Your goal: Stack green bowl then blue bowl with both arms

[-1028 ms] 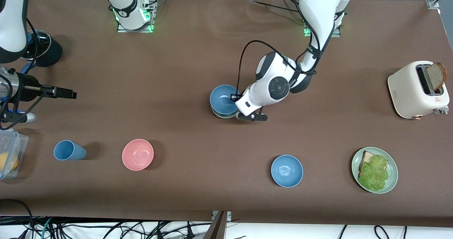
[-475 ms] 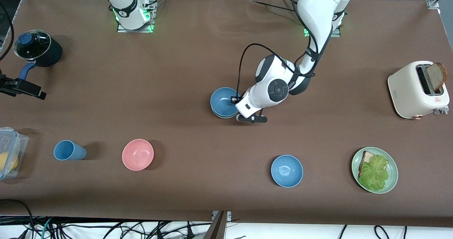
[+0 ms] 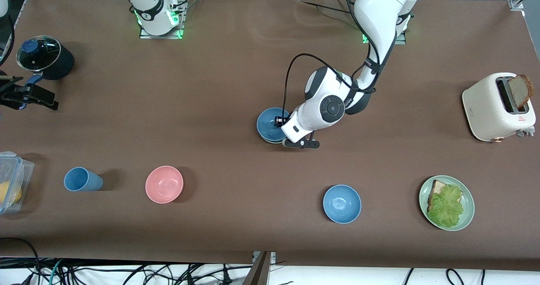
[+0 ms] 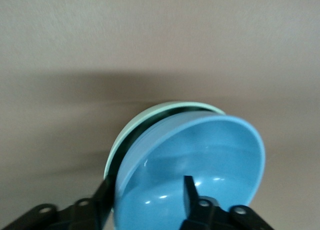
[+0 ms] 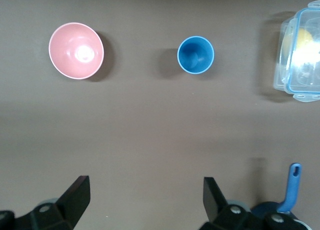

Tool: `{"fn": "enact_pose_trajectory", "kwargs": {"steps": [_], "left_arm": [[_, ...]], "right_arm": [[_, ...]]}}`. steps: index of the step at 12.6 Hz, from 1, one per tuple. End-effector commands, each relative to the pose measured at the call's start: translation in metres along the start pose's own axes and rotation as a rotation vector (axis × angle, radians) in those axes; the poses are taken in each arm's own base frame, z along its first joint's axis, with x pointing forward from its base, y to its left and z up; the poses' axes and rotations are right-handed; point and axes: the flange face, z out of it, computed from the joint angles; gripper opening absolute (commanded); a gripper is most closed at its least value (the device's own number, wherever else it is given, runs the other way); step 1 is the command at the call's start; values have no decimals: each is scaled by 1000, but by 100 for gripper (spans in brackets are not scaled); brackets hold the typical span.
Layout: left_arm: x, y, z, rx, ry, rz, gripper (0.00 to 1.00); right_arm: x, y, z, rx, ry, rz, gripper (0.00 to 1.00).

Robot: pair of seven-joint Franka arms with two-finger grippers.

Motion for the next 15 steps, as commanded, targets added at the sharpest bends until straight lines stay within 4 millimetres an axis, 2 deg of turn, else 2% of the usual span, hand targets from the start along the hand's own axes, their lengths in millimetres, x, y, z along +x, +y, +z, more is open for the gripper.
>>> {"fn": "enact_pose_trajectory", "kwargs": {"steps": [1, 3, 5, 7, 8, 9, 10, 14, 15], "left_arm": [[1, 6, -49, -19, 30, -4, 100], [-1, 1, -89, -25, 22, -13, 100], [1, -21, -129, -33, 11, -43, 100], [6, -75, -174, -42, -10, -115, 100], [8, -112, -202, -56, -8, -167, 100], [8, -146, -229, -55, -1, -207, 100], [2, -170, -257, -32, -6, -212, 100], [-31, -233, -339, 144, 5, -192, 100], [-42, -238, -357, 222, 24, -178, 100]], "right_arm": [[-18, 3, -3, -15, -9, -29, 100], [-17, 4, -1, -15, -13, -40, 100], [-16, 1, 2, -14, -37, -43, 100], [-13, 1, 6, -13, -43, -42, 100], [-13, 2, 7, -10, -44, -43, 100], [-13, 2, 7, -10, -44, -43, 100], [-12, 2, 7, -10, -44, -43, 100], [-12, 2, 7, -9, -41, -34, 100], [-11, 3, 9, -9, -44, -33, 100]]}}
